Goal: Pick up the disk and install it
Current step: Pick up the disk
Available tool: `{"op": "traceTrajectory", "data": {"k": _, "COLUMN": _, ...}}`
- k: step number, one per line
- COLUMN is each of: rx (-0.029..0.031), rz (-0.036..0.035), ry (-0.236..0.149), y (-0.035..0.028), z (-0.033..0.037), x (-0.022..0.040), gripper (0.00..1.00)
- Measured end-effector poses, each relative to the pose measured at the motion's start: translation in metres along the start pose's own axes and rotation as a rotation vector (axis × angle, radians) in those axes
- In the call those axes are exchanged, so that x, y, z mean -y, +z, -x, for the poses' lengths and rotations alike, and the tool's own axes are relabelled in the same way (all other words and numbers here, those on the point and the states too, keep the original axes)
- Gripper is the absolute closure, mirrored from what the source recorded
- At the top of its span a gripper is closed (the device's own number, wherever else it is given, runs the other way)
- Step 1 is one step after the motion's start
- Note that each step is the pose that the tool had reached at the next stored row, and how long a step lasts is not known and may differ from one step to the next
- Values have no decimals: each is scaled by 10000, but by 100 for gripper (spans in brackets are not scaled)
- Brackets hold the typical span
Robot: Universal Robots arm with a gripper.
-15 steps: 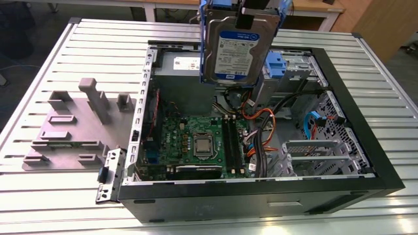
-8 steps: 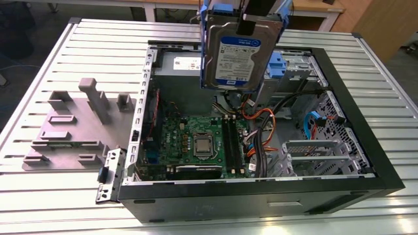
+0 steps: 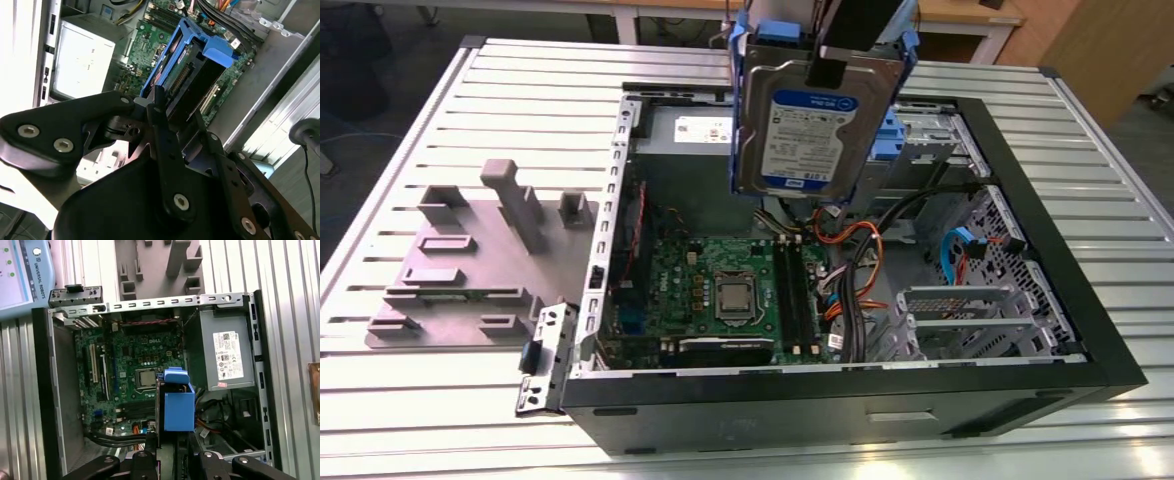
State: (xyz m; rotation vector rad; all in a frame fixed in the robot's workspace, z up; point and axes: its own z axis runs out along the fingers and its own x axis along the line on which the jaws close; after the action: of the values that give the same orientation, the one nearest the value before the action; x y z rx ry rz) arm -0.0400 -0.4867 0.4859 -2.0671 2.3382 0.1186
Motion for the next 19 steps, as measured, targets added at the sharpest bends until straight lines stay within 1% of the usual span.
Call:
{"op": "traceTrajectory", "data": {"k": 15, "rx": 15, "rz": -24, "ry": 386, "y": -4, "z": -332, "x": 41, "gripper": 65}}
{"op": "traceTrajectory", "data": {"k": 19, "rx": 19, "rz": -26, "ry": 408, "y": -2, "z": -434, "x": 56, "gripper": 65}}
